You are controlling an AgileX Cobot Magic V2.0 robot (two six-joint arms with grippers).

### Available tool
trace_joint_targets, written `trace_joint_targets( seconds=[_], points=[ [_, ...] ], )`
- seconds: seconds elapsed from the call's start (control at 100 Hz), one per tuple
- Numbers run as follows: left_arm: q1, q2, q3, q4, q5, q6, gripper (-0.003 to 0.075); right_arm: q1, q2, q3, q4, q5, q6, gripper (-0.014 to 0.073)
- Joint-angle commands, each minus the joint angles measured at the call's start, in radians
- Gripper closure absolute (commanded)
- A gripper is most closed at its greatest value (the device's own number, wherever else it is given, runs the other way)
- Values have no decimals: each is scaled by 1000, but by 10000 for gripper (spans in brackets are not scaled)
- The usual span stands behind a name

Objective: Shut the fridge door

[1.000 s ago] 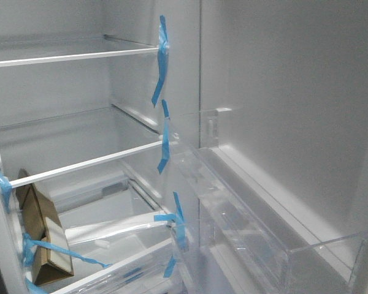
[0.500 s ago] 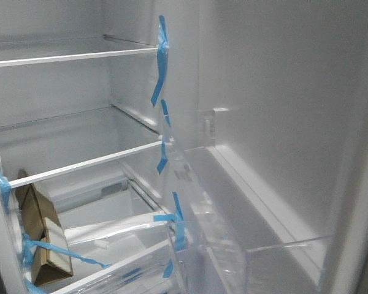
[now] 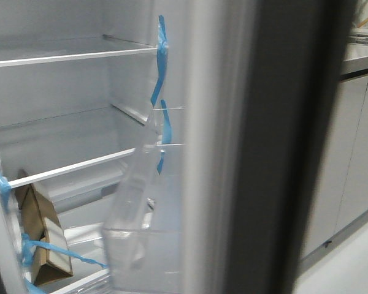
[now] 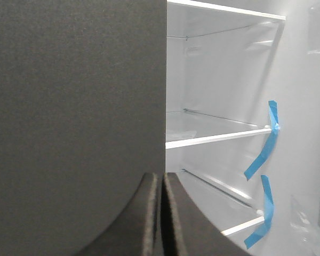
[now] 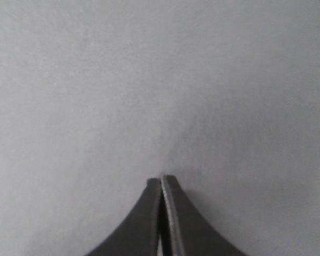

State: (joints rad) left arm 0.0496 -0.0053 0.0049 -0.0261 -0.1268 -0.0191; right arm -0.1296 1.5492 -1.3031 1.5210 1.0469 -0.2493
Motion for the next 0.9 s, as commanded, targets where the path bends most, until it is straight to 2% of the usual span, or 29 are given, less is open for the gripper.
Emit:
trace_joint_targets(
  seconds=[0.0, 0.14, 0.58, 0.69, 0.77, 0.89],
  points=[
    [-4, -20, 35, -4, -73, -4, 740, 50, -22, -57, 76, -16, -56, 639],
    [-4, -20, 35, -4, -73, -4, 740, 129, -14, -100, 102, -97, -133, 639],
    [-4, -20, 35, -4, -73, -4, 740, 360, 6, -121, 139, -418, -253, 639],
    [-4, -20, 35, -4, -73, -4, 740, 382, 28, -125, 162, -435, -321, 639],
    [-4, -20, 35, -4, -73, -4, 740, 388, 47, -127, 231, -429, -377, 639],
    [-4, -20, 35, -4, -73, -4, 740, 400, 83, -129, 342, -406, -528, 639]
  ],
)
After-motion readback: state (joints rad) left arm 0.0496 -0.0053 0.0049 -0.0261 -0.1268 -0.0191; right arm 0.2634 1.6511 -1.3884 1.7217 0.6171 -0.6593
